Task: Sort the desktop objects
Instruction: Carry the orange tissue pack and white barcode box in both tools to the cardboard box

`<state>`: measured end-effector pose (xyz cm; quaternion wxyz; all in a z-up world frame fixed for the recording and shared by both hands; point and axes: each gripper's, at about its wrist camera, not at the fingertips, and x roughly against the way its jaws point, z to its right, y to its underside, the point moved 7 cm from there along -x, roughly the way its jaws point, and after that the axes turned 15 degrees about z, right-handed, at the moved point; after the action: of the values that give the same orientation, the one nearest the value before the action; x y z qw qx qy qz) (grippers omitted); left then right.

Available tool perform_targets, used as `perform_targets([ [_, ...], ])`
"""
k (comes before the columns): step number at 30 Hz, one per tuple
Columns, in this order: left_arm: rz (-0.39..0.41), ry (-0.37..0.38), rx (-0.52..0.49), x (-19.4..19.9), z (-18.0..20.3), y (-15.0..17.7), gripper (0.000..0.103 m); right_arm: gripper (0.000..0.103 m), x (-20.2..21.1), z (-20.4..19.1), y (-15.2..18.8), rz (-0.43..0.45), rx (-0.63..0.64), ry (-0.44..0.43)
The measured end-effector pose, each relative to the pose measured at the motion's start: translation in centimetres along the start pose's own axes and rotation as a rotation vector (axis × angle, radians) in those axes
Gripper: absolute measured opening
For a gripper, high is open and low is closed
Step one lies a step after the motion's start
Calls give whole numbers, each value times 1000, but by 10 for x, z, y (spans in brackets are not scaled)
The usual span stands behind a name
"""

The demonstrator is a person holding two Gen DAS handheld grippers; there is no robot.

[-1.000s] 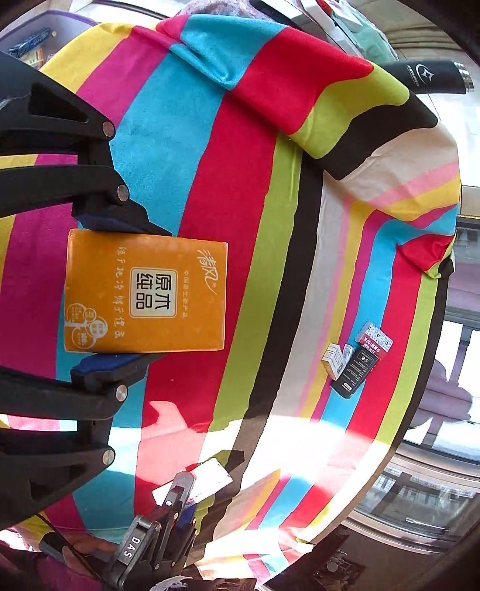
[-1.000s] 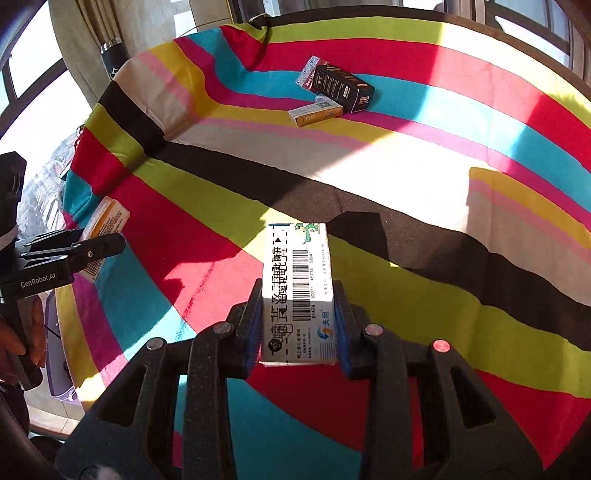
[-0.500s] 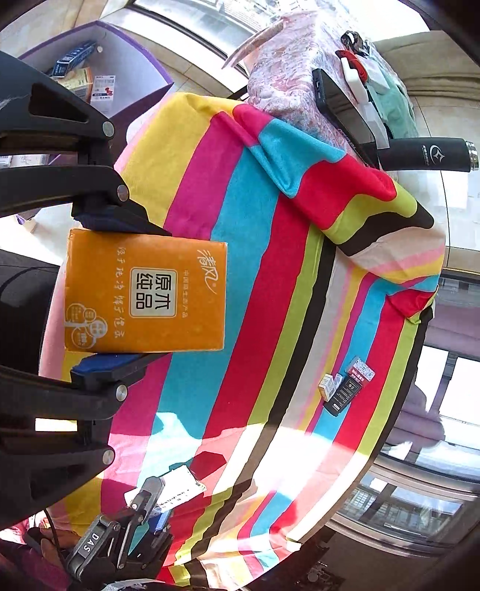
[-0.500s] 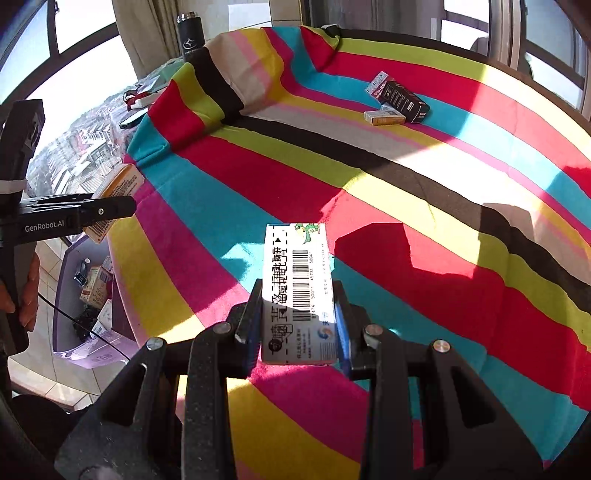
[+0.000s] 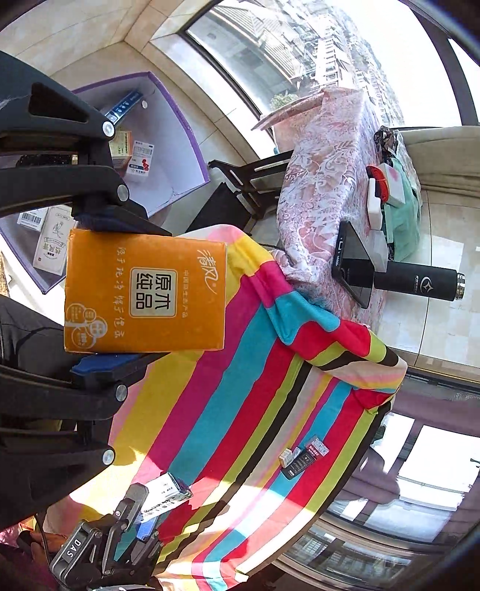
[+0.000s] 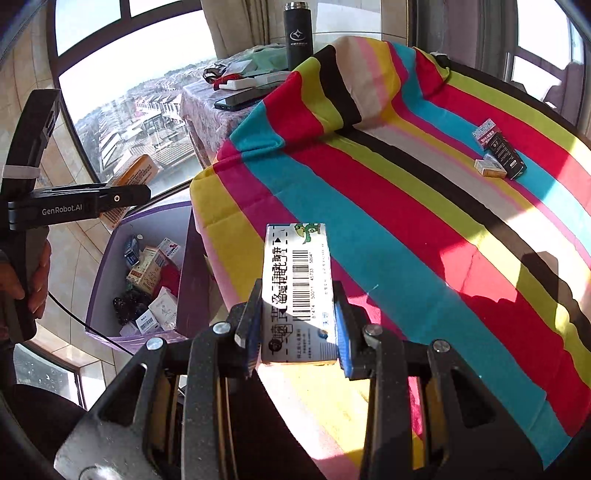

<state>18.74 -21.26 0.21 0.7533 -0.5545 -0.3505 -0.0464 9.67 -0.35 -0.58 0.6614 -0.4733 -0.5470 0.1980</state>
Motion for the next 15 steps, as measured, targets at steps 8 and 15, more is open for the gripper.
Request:
perform_targets([
  [8, 4, -115, 73, 11, -66, 9, 52, 36, -27, -95, -20, -12, 181, -171],
  [15, 22, -197, 115, 13, -117, 3, 52, 36, -50, -160, -22, -38, 281, -287],
])
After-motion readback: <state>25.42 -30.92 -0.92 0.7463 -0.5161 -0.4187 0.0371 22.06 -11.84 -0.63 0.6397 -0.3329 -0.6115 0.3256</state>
